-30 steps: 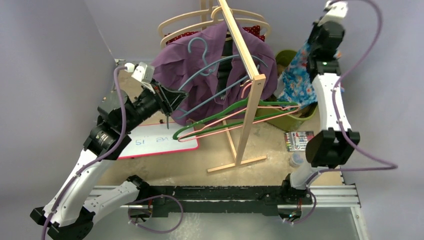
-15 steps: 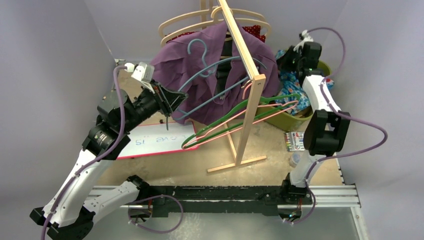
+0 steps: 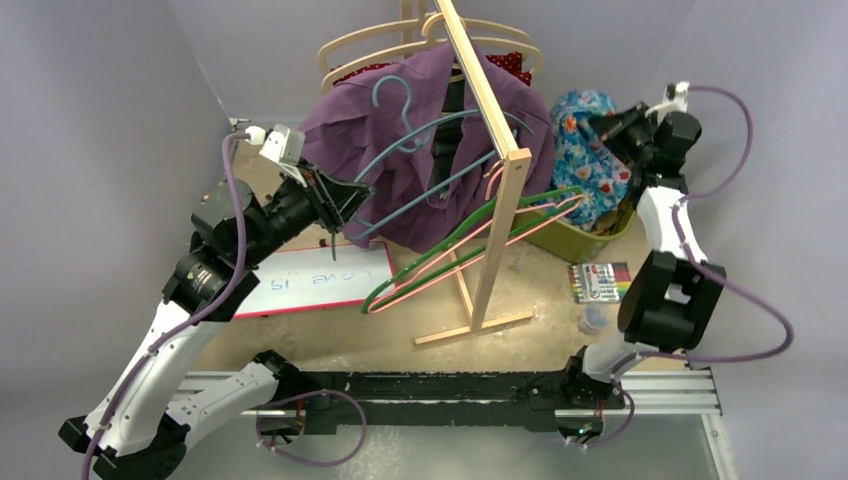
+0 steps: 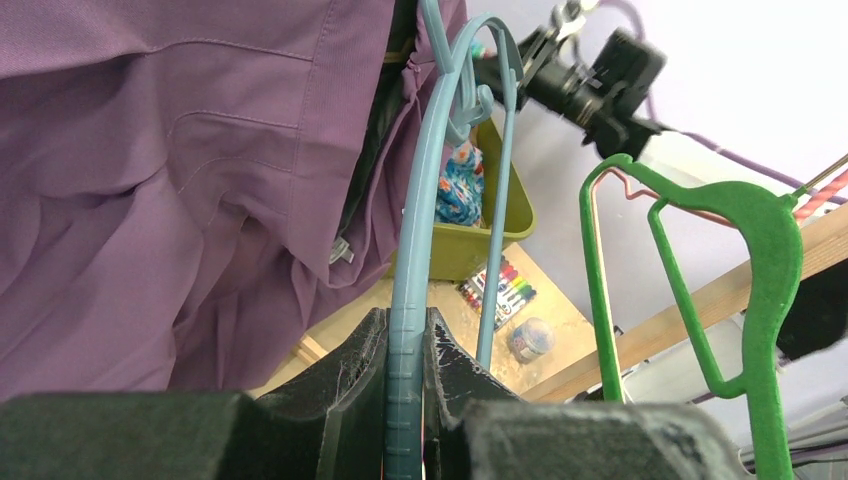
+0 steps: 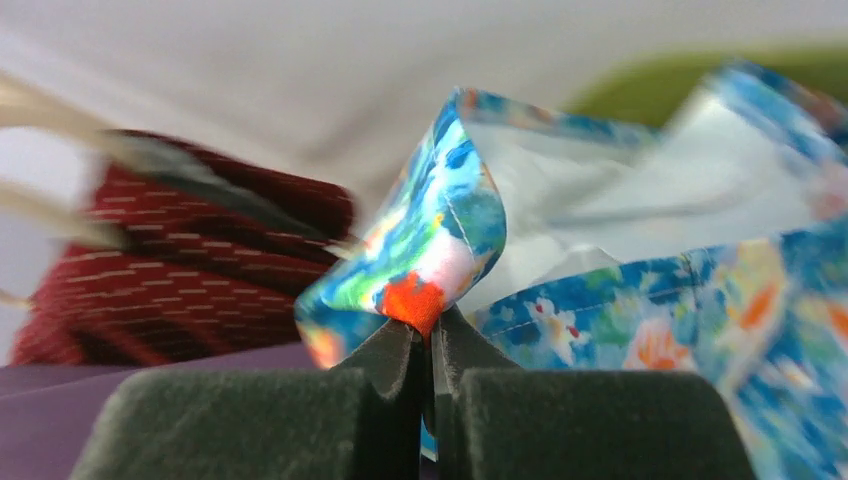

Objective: Remove the skirt from the hanger
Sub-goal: Place the skirt in the bin.

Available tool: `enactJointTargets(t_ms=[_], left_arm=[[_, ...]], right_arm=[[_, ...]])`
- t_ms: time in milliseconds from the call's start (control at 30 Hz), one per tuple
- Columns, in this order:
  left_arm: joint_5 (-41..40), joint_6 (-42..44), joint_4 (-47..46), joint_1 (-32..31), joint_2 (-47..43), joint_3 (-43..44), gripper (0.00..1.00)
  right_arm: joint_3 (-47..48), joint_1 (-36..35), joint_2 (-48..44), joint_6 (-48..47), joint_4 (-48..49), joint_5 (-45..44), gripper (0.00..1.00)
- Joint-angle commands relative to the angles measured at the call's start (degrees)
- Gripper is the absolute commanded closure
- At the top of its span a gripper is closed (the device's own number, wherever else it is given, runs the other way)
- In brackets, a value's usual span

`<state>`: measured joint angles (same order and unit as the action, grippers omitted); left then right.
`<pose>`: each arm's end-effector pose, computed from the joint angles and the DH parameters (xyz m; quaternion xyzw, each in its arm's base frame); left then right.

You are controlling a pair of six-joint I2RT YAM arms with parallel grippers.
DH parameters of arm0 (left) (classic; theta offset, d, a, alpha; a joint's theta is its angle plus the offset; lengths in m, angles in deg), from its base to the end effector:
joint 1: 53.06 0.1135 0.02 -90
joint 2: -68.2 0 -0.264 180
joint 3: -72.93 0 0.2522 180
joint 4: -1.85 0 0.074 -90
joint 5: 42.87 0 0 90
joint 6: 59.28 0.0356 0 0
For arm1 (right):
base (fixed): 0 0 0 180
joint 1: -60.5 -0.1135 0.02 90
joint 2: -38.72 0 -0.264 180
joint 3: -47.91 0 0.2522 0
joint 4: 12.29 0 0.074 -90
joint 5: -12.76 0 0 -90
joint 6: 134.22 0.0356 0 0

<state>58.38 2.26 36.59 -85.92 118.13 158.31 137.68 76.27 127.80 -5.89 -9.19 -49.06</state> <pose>0.1343 -0.0950 0.4632 0.0965 0.6961 -0.4203 0.5739 0.3636 -0.0852 0.3875 0.1431 0.6711 0.3017 0.6619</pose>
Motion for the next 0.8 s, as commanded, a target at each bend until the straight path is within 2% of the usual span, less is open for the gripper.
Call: enactJointTargets(t_ms=[0, 100, 233, 467, 633, 767], left_arm=[[-1.0, -0.1, -1.9, 0.3, -1.8, 0.8, 1.0], [-1.6, 0.1, -1.7, 0.3, -2.0, 0.1, 1.0], [-1.3, 0.4, -2.4, 0.3, -1.6, -0.5, 1.0], [-1.6, 2.1, -1.1, 0.3, 0.5, 1.0, 1.0], [-1.4, 1.5, -0.8, 0.3, 0.2, 0.9, 1.0], [-2.5, 1.7, 0.4, 0.3, -0.6, 0.4, 1.0]], right_arm=[[-7.3, 4.1, 6.3, 5.1, 2.6, 3.7, 1.0], [-7.9, 4.2, 7.3, -4.3, -3.9, -5.3, 1.0], [-8.5, 4.1, 6.2, -9.9, -8.9, -11.9, 0.98], [-9.3, 4.1, -1.7, -12.3, -12.8, -12.5, 0.75], [-11.0, 4.1, -9.6, -13.9, -13.6, -17.6, 0.46], [-14.2, 4.1, -15.8, -16.0, -14.3, -23.5, 0.37]])
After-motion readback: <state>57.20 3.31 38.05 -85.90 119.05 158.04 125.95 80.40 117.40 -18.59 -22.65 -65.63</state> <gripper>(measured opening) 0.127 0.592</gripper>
